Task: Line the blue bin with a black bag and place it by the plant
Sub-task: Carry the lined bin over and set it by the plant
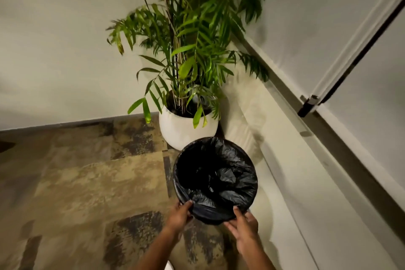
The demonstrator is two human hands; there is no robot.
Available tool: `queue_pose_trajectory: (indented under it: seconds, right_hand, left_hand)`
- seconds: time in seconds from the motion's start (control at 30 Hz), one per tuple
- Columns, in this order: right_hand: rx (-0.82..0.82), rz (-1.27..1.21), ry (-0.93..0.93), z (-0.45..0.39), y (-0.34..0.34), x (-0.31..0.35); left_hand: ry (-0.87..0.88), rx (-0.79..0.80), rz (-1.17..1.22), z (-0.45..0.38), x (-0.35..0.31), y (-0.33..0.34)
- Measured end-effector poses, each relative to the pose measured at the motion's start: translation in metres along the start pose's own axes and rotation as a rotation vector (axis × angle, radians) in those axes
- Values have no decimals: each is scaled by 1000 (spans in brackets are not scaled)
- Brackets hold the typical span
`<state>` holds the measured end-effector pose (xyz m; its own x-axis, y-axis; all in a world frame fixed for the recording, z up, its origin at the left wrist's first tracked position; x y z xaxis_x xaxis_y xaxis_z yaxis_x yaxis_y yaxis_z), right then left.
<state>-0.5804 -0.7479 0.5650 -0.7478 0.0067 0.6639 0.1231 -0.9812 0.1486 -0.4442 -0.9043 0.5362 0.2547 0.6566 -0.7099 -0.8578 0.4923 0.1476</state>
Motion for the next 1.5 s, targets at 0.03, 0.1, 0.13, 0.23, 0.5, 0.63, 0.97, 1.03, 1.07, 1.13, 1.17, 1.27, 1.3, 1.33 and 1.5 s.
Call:
queue_pose_trajectory:
  seconds: [0.03, 0.1, 0.13, 0.23, 0.5, 0.63, 0.97, 1.03, 1.07, 1.13, 1.17, 1.27, 1.3, 1.33, 1.5]
  right_hand:
    - [18, -15, -5, -9, 11, 1]
    - [48, -31, -17, -32, 30, 2]
    - [60, -42, -11, -44, 39, 2]
    - [67, -52, 20, -85, 59, -4]
    - [43, -29, 129, -192, 84, -25]
    - [46, -28, 170, -275, 83, -53]
    - [64, 1, 214, -462, 99, -126]
    - [86, 19, 211, -494, 105, -140]
    - [97, 23, 210, -510, 107, -148]
    - [111, 26, 205, -540, 112, -162]
    - [114, 34, 202, -551, 114, -165]
    - [113, 63, 192, -583, 118, -177]
    - [110, 69, 189, -591, 119, -180]
    - [105, 76, 182, -598, 119, -181]
    - [99, 128, 176, -620, 119, -184]
  left_hand:
    - [18, 4, -26, -12, -10, -2]
    - [31, 8, -79, -35, -27, -6]
    - [21, 2, -105, -44, -36, -5]
    - [-9, -15, -144, -78, -49, -1]
    - [-96, -84, -170, -190, -33, 3]
    - [-121, -53, -182, -271, -4, 12]
    - [-169, -79, -187, -459, 85, 13]
    - [-201, -93, -189, -488, 97, 9]
    - [-207, -101, -192, -504, 103, 6]
    - [-220, -107, -215, -533, 113, 3]
    - [-227, -108, -224, -544, 115, 3]
    - [-248, -123, -228, -576, 125, 1]
    - [-251, -120, -224, -585, 129, 1]
    - [-250, -110, -231, -593, 132, 2]
    - [-250, -57, -281, -609, 144, 4]
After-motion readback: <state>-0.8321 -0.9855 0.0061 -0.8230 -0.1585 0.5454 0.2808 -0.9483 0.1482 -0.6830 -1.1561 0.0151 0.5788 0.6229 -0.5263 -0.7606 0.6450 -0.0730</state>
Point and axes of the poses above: each hand's wrist, its own z-axis away from the middle knuckle, its own y-axis out of the palm, x = y × z, the point moved 5 cm from there along -z, towards the middle knuckle, and after that the axes turned 5 degrees about -z, right-handed, at the moved point
